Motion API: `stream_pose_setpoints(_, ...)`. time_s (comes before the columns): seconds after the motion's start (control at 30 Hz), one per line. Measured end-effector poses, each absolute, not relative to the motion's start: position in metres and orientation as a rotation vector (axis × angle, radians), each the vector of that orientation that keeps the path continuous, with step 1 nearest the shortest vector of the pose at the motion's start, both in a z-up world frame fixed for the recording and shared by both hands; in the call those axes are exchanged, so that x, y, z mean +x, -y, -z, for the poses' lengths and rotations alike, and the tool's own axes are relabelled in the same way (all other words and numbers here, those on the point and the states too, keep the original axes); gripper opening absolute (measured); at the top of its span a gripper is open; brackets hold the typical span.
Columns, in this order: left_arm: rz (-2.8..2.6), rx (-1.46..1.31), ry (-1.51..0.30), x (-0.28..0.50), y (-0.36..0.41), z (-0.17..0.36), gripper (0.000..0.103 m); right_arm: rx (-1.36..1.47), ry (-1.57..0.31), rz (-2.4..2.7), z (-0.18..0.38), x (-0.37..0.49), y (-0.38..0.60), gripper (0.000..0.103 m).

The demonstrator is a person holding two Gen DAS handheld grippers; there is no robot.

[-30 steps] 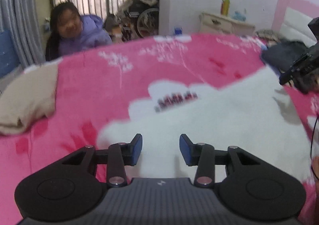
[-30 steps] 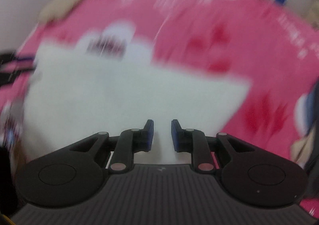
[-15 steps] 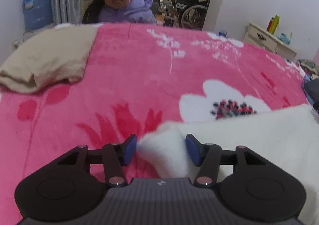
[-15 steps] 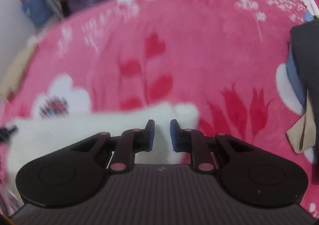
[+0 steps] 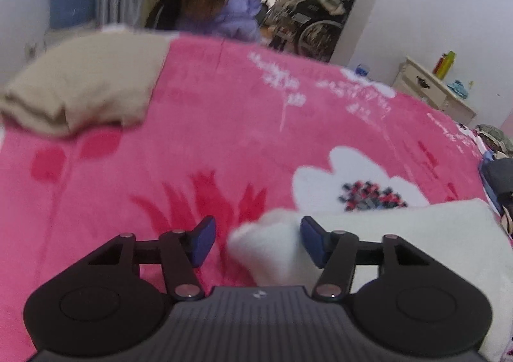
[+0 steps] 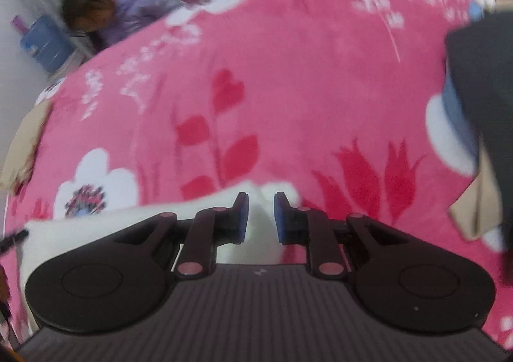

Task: Fold clothes
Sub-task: 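Move both tools back over the folded sweater edge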

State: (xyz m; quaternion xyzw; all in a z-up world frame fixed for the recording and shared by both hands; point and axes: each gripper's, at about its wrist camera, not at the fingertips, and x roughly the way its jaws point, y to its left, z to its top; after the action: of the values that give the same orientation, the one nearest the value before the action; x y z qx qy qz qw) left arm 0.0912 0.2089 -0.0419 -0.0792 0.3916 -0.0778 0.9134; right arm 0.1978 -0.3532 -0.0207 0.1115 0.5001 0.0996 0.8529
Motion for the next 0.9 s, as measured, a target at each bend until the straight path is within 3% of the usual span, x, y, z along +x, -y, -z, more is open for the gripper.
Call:
stream_pose_setpoints(0.1,0.232,-0.131,-0.788,0.08,-0.198,0.03,0.058,0.145,-1.073,-0.296,0.016,0.179,0.333,0.016)
stream_pose_setpoints(0.27,0.204,-0.032,-0.841,0.081,-0.189,0.065,0.063,-0.03,-1.155,-0.286,0.073,0.173,0.311,0.015)
stream_pose_setpoints(0.37,0.189,-0.111,-0.877,0.085,-0.198,0.062,0.06,-0.053,-1.145,-0.27,0.056,0.173,0.305,0.016)
stream_pose_setpoints(0.5,0.228,-0.013,-0.803,0.065,-0.187,0.027,0.056,-0.109,-1.116,-0.398,0.016,0.15,0.292,0.016)
stream_pose_setpoints(0.63,0.359,0.009,-0.78,0.042,-0.168,0.008,0.056,-0.214,-1.143,-0.553,0.017,0.117,0.265,0.016)
stream_pose_setpoints(0.77,0.44,0.135,-0.892,0.029,-0.136,0.046,0.056,-0.328,-1.222,-0.535,0.073,0.103,0.25,0.016)
stream_pose_setpoints(0.9,0.421,0.286,-0.832,0.013,-0.121,0.052,0.056,-0.327,-1.218,-0.518,0.062,0.104,0.249,0.016)
